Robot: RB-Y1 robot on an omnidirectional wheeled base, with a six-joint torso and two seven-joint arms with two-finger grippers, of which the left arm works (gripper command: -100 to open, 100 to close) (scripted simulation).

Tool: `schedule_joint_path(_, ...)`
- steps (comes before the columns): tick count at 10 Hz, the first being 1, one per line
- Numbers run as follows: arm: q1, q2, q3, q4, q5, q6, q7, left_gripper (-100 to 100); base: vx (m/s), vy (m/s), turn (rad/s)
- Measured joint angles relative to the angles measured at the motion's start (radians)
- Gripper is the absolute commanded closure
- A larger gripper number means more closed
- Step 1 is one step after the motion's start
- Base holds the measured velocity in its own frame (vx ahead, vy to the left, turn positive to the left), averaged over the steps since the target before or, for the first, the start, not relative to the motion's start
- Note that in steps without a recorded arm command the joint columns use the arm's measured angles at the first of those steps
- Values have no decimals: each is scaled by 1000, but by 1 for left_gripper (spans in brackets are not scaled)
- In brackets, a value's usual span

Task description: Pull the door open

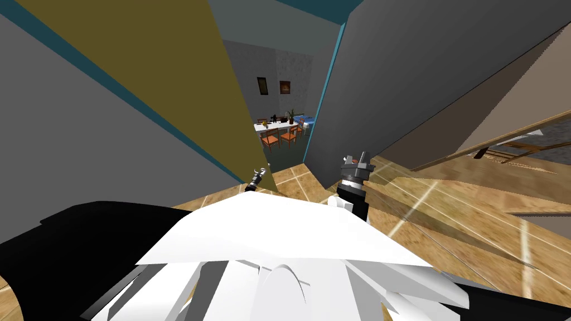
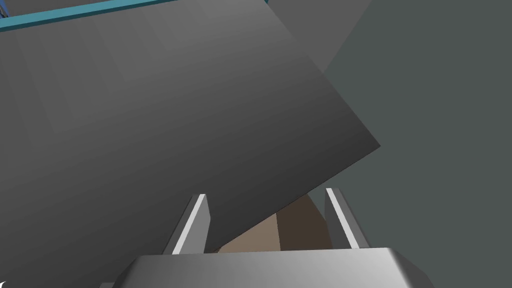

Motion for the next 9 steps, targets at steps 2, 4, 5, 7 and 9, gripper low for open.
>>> schedule_joint_path(2,-28,-4,-25,21,1,3,-1,100,-42,70,-16)
schedule_joint_path(4,-35,-3,-22,28,5,3,-3,100,-144,8,-210)
schedule_joint_path(5,-39,0,-14,29,11,6,-6,100,-205,58,-286)
schedule_joint_path(7,-40,1,-4,31,22,11,-14,100,-223,61,-248)
schedule_joint_path(9,-49,0,5,55,33,11,-22,100,-232,116,-299)
